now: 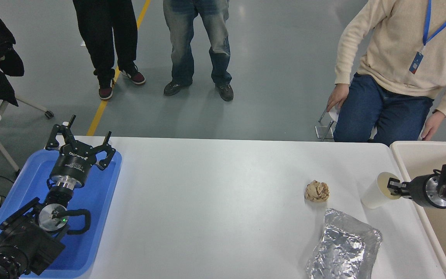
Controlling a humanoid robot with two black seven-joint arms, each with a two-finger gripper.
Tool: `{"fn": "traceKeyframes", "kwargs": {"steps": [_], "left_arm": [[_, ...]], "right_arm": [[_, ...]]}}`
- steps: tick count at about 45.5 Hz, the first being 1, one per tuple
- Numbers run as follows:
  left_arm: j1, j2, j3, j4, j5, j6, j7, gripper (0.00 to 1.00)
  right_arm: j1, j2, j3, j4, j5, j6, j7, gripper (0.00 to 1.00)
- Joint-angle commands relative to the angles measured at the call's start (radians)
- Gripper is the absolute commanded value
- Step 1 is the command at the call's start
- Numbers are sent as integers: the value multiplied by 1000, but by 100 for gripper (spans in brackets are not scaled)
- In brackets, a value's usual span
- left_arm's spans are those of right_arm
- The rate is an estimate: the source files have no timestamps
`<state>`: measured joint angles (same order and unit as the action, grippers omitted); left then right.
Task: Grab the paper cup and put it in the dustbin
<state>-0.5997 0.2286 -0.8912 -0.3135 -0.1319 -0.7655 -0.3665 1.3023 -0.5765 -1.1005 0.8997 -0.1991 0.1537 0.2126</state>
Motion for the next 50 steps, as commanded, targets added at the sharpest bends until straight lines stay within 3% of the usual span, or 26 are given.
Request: {"fn": "traceKeyframes", "kwargs": {"steps": [1,13,31,50], "left_arm": [[0,0,0,-1,0,0,1,100],[-2,0,0,-1,0,0,1,100],[0,0,0,-1,0,0,3,100],[0,0,0,1,0,0,3,100]], "right_arm": [[241,-88,-91,235,-98,75,5,0],[569,-141,-196,462,-200,239,7,0],[1163,-155,-367,593,-207,503,5,0],[1427,-91,-516,607,-206,564,2,0]]}}
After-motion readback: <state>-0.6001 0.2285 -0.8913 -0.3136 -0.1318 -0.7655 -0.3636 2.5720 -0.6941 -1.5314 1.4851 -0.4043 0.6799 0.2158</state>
